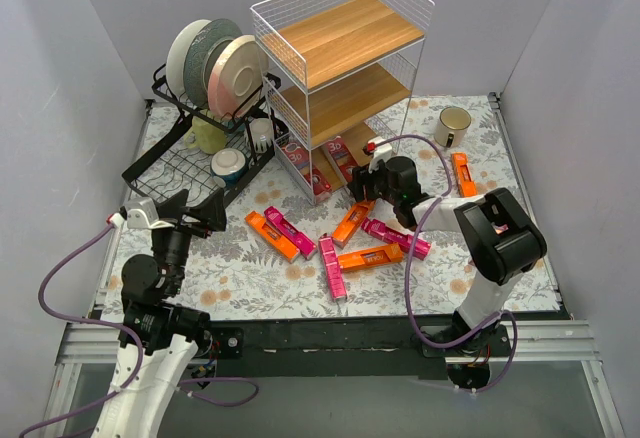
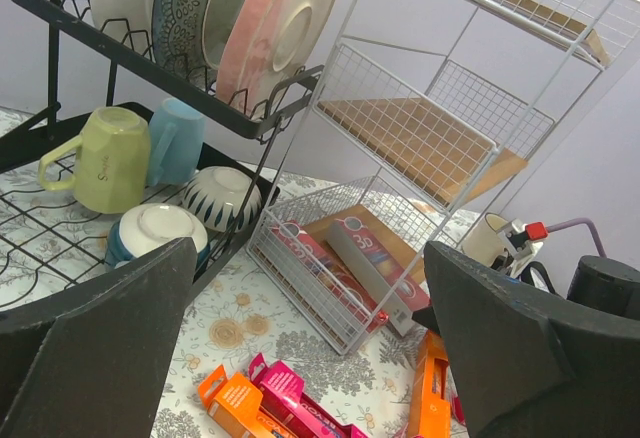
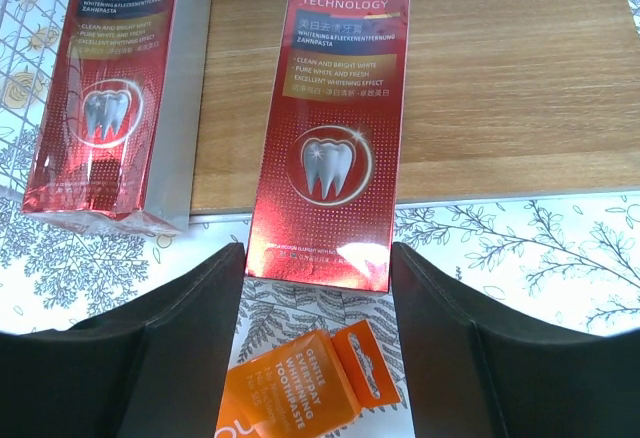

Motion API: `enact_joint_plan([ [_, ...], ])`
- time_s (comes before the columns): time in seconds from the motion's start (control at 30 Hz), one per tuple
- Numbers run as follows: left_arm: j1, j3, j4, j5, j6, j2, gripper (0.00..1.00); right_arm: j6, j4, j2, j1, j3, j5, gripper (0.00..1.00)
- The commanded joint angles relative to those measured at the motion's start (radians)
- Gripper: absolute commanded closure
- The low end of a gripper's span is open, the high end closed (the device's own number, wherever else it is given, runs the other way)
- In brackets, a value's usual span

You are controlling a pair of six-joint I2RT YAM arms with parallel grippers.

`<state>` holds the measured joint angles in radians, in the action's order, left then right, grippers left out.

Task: Place and organize the toothpastes onto the shelf

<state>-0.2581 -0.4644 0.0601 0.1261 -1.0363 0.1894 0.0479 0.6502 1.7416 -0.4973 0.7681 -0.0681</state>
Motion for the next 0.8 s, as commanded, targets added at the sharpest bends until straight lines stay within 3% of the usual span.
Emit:
enact_joint_plan([
  [0.0,-0.006,-0.008,0.009,-0.010,0.010,0.021,0.02,-0.013,0.048,0.029,0.003,0.023,-0.015,0.35],
  [0.77,-0.004,-0.007,0.006,-0.010,0.018,0.045,0.02,-0.077,-0.029,0.122,0.026,0.155,-0.032,0.37],
])
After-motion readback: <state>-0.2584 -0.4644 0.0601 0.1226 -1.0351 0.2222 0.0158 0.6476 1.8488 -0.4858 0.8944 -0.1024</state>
